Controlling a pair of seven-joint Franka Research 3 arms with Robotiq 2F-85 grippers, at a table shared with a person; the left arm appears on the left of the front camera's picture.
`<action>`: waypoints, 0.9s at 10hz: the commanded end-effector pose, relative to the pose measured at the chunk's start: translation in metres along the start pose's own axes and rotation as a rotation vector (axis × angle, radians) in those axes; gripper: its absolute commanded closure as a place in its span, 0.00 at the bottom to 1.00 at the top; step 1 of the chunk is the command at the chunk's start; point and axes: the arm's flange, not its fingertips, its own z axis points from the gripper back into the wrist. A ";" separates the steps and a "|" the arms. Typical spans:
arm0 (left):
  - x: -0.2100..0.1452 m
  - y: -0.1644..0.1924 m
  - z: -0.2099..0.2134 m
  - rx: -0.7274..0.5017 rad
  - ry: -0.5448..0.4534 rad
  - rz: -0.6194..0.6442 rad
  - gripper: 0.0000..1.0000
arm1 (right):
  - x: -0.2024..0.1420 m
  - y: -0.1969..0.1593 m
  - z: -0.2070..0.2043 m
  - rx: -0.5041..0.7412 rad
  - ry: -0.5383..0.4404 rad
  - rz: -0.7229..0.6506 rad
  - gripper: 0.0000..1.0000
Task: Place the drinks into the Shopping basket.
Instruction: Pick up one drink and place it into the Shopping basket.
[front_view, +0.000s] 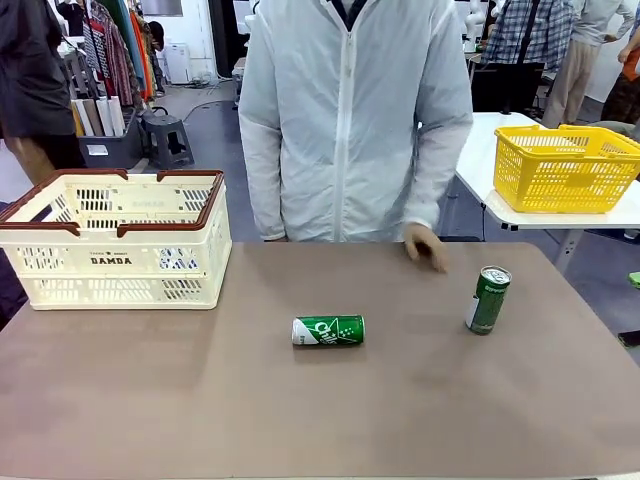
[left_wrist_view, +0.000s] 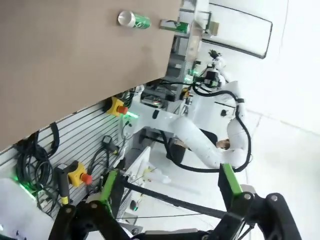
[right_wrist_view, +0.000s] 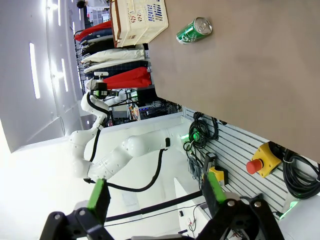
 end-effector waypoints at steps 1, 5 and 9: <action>0.024 -0.025 -0.023 0.012 0.038 -0.010 0.00 | 0.002 0.008 0.000 0.019 -0.010 -0.008 0.00; 0.089 -0.143 -0.161 0.425 0.077 0.002 0.00 | 0.002 0.008 0.000 0.019 -0.010 -0.008 0.00; 0.149 -0.205 -0.356 0.910 0.010 0.031 0.00 | 0.002 0.008 0.000 0.019 -0.010 -0.008 0.00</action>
